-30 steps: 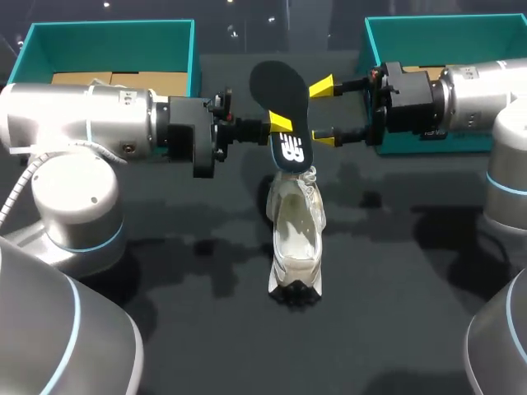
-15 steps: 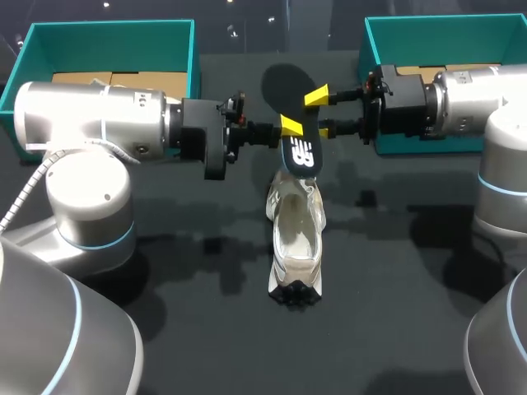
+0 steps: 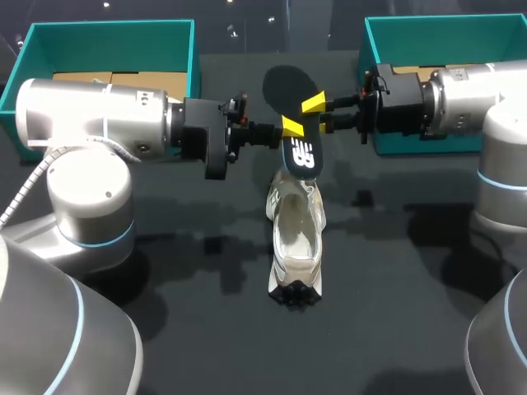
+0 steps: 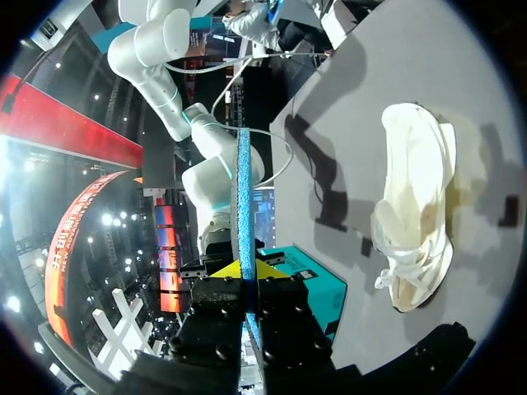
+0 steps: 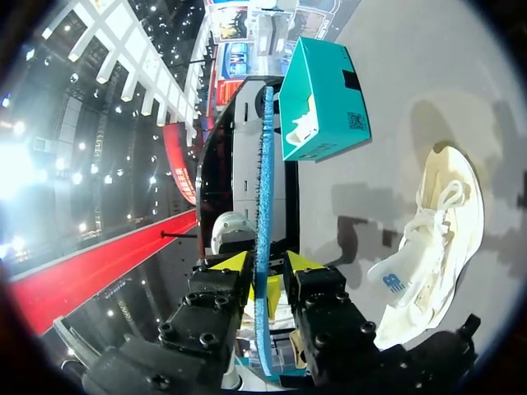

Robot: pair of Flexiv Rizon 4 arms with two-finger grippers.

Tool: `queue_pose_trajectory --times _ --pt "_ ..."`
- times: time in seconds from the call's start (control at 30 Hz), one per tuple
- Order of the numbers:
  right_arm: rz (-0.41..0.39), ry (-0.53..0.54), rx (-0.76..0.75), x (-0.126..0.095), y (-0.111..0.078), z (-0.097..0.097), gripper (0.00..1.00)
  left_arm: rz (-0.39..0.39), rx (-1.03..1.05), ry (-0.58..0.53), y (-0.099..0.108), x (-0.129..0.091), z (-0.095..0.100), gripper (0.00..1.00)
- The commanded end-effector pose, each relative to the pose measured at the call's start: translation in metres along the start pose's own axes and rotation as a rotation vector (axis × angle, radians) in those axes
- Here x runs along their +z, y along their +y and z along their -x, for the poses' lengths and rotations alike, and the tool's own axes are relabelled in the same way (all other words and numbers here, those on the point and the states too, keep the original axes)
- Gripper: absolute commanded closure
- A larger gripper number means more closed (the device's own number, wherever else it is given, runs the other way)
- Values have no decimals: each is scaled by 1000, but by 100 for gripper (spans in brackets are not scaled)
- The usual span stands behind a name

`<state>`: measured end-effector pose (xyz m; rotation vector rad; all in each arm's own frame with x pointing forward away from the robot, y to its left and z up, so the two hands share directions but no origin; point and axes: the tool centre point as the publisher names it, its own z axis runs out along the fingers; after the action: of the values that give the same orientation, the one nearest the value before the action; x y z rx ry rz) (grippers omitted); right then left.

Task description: Take the shoe out of the shoebox, open the shoe tongue, remove and reinsert the insole, then place the shoe into the shoebox

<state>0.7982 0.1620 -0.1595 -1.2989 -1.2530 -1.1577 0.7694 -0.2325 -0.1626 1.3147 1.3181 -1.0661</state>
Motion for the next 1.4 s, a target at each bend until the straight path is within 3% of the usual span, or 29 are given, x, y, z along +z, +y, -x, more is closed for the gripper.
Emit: queue_pose_trajectory --times 0.03,0.3,0.33,0.37,0.53,0.57,0.6,0.63,0.83,1.0,1.13,1.4 --pt "-9 2 1 3 1 2 74 2 3 1 2 4 -1 100" --pt "-19 9 -2 6 0 2 77 3 12 5 3 7 -1 100" --pt "-21 10 -3 6 0 2 83 3 12 5 3 7 -1 100" --pt "-22 11 -4 7 0 2 100 4 13 6 3 8 -1 100" --pt "-24 10 -10 7 0 1 100 6 6 8 2 8 -3 100" --pt "-24 11 -10 6 0 1 100 6 0 10 2 7 -2 77" --pt "-24 12 -10 6 0 2 100 6 -10 12 1 5 -1 30" --pt "-24 14 -11 5 0 2 100 7 -15 10 1 2 0 0" --pt "-21 19 -9 0 -1 4 100 18 -71 34 4 -31 5 0" --pt "-14 27 3 -3 -6 10 100 99 -102 130 27 -70 6 0" --pt "-65 -3 3 -1 -9 15 100 99 -102 130 27 -70 6 0" --pt "-65 -3 3 -1 -9 15 100 99 -102 130 27 -70 6 0"
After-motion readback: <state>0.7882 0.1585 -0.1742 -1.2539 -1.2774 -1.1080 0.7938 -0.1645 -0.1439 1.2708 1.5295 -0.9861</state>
